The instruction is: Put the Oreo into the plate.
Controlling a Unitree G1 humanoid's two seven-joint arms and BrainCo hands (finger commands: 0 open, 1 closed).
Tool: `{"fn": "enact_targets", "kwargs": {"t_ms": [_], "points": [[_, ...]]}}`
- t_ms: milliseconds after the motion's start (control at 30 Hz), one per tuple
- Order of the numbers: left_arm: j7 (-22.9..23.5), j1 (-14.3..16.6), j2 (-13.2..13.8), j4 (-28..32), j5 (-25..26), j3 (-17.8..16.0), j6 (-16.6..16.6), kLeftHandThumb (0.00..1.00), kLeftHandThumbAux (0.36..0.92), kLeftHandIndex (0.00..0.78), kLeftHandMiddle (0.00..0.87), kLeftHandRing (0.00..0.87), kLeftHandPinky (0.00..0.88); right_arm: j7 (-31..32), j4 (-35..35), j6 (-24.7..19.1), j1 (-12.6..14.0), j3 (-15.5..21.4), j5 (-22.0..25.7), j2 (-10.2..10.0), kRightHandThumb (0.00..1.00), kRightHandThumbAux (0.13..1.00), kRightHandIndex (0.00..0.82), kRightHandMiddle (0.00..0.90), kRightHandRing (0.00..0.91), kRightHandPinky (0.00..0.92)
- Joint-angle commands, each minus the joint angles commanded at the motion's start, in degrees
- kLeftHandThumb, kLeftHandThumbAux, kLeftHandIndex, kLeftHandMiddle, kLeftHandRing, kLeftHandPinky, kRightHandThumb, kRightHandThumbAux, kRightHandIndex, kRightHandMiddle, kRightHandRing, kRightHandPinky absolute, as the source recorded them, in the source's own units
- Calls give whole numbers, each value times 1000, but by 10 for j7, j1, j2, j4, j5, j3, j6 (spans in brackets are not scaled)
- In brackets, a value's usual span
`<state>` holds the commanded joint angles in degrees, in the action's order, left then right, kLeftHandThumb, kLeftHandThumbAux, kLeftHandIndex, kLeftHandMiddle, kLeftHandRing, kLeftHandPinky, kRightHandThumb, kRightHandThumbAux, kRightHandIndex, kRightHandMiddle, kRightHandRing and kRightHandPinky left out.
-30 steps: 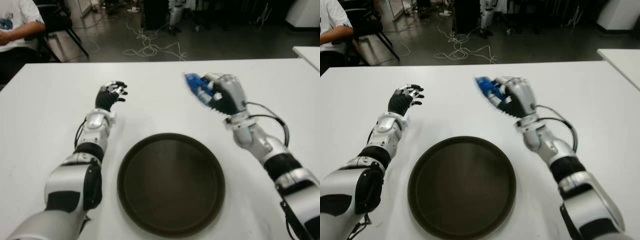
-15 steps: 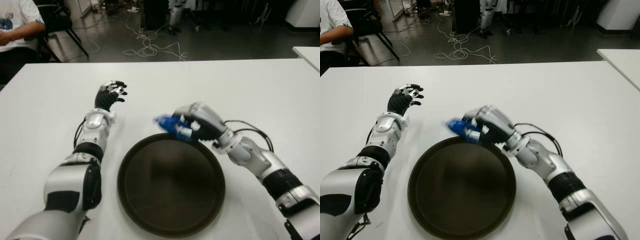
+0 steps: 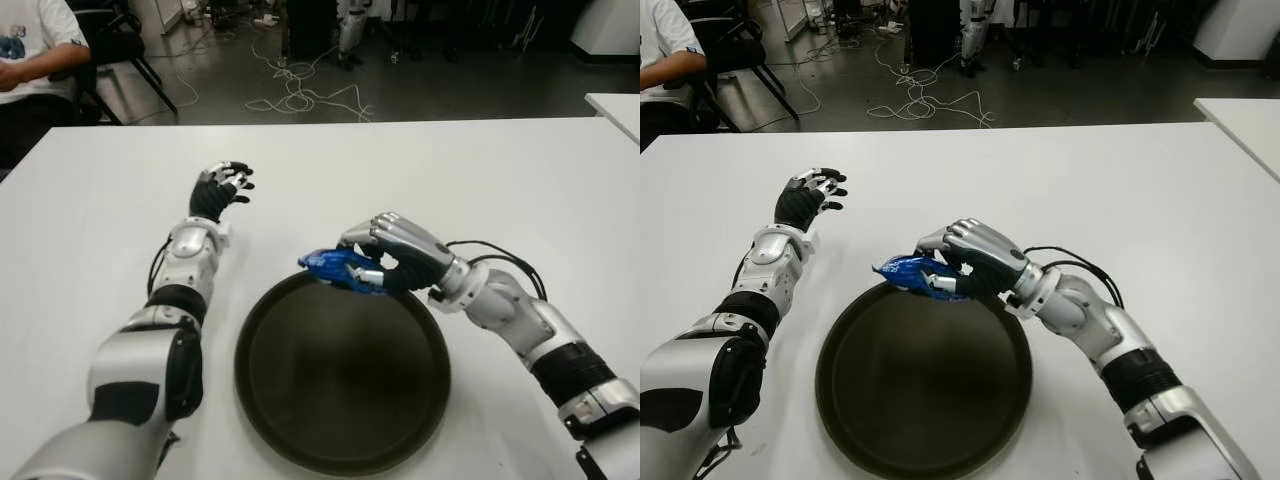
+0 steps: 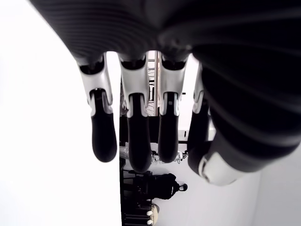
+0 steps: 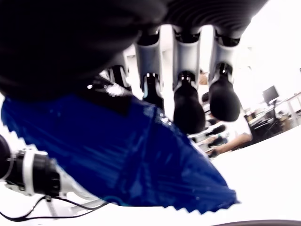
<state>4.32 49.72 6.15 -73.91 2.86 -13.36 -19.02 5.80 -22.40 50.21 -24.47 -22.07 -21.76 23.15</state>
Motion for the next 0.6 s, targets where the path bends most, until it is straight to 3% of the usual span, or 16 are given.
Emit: {"fn": "enact_targets", "kwargs": {"t_ms": [267,400,600], "points": [[0,0,1,-1,-1,1,1,672,722,399,350,402,472,32,21,-11,9,13,6,1,681,733,428,718,724,722],[0,0,0,0,0,0,2,672,722,399,354,402,474,39,16,-24,4,13,-20,5,682,733,428,713,719,717],[1,1,0,0,1,-1,3,673,722,400,357,407,484,14,-10,-45,-5,11,-69,-6,681,734,427,703,710,709]]}}
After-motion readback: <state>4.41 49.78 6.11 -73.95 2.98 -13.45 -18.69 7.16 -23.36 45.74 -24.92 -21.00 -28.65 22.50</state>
